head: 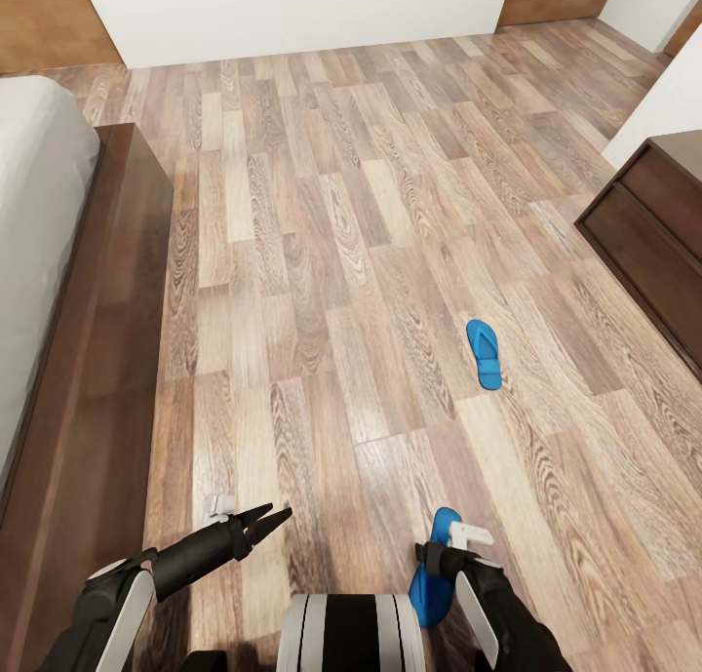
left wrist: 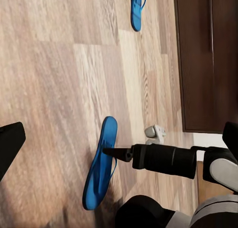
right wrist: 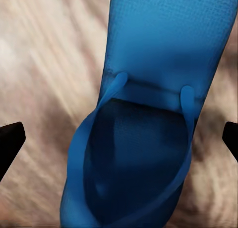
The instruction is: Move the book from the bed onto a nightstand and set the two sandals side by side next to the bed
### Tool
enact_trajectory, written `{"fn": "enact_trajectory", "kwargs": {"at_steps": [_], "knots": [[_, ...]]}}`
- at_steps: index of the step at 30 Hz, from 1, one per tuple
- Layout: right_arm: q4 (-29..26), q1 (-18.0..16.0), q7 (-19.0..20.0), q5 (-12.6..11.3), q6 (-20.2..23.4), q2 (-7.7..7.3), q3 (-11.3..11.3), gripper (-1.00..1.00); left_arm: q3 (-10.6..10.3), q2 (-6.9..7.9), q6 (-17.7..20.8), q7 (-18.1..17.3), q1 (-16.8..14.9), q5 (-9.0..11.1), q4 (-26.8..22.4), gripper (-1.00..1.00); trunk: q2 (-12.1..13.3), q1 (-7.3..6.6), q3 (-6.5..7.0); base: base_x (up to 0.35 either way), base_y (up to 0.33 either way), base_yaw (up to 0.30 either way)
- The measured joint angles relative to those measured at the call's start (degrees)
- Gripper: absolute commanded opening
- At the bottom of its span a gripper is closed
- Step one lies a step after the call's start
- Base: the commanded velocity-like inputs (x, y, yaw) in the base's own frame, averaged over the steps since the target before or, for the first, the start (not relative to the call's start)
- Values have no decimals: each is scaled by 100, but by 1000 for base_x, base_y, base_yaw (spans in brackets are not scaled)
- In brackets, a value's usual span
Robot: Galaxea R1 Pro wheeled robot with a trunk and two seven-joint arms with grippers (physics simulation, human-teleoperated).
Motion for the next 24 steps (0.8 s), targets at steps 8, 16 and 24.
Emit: {"fn": "enact_trajectory", "kwargs": {"at_steps": [8, 16, 24], "knots": [[4, -3, 0, -50, 135, 0, -13, 100, 0, -4, -8, 0, 2, -3, 0, 100, 0, 0, 0, 0, 0, 0], [5, -3, 0, -52, 141, -1, -8, 100, 0, -20, -16, 8, 3, -4, 0, 100, 0, 0, 0, 0, 0, 0], [5, -3, 0, -53, 140, 0, -7, 100, 0, -45, -18, 11, 2, -5, 0, 100, -4, 8, -66, 0, 0, 0]]}}
